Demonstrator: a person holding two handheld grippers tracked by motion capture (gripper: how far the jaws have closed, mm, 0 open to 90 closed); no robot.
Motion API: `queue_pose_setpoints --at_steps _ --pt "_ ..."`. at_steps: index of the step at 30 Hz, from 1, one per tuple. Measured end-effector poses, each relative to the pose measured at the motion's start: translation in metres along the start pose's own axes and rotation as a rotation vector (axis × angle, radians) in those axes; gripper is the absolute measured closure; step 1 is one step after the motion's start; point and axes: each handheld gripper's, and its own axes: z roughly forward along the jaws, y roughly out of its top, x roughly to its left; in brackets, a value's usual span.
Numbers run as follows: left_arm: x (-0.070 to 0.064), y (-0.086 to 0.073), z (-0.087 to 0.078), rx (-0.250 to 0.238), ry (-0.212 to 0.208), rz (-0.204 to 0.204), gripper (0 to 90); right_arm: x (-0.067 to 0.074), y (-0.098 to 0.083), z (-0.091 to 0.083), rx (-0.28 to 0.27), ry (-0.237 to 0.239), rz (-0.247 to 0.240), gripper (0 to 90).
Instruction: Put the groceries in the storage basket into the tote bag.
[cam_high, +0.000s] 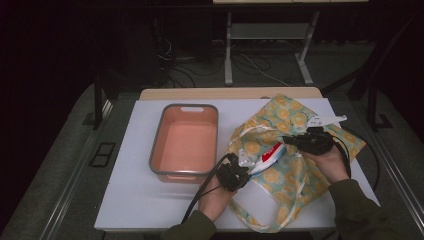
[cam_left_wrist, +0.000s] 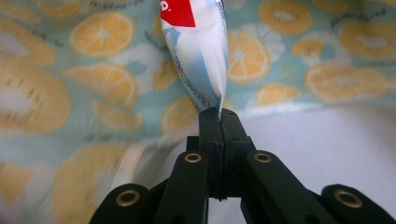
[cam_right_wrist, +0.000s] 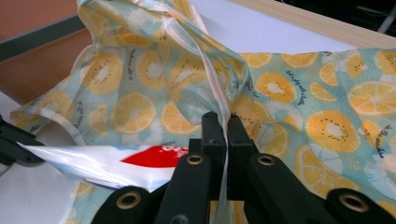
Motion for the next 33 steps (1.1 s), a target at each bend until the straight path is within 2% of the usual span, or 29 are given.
queue_pose_setpoints --at_steps 4,10,11,13,16,17,18,21,22,27,31,33 --pt "-0.002 0.016 0.015 -0.015 -0.011 -0.006 89.1 0.0 0.0 0.0 0.0 0.002 -0.002 89.1" --pt "0.003 0.042 0.046 -0.057 -0.038 -0.051 89.1 0.0 0.0 0.0 -0.004 0.008 -0.003 89.1" --pt "0.003 0.042 0.046 -0.057 -0.038 -0.051 89.1 0.0 0.0 -0.001 -0.004 0.009 -0.003 89.1" --pt "0.007 0.051 0.059 -0.075 -0.054 -0.069 89.0 0.0 0.0 -0.001 -0.006 0.013 -0.003 89.1" --pt "0.012 0.053 0.062 -0.094 -0.065 -0.084 88.1 0.0 -0.001 -0.002 -0.006 0.016 -0.003 89.1" --pt "0.013 0.052 0.06 -0.108 -0.067 -0.094 87.0 0.0 -0.001 -0.002 -0.005 0.017 -0.004 89.0" --pt "0.014 0.052 0.057 -0.111 -0.059 -0.089 81.1 0.0 -0.001 -0.002 -0.006 0.017 -0.004 89.0" --pt "0.015 0.047 0.041 -0.138 -0.047 -0.081 71.2 0.0 -0.001 -0.003 -0.006 0.019 -0.006 89.1" --pt "0.015 0.044 0.035 -0.142 -0.054 -0.077 67.7 0.001 -0.001 -0.003 -0.005 0.02 -0.006 89.1" --pt "0.008 0.027 0.009 -0.155 -0.076 -0.049 58.6 0.006 0.0 -0.003 -0.003 0.031 -0.016 89.1" --pt "0.004 0.009 -0.007 -0.155 -0.102 -0.05 52.7 0.013 0.0 -0.004 0.006 0.05 -0.031 89.0" --pt "0.004 0.0 -0.012 -0.153 -0.116 -0.068 51.4 0.018 -0.002 -0.005 0.014 0.063 -0.039 89.0"
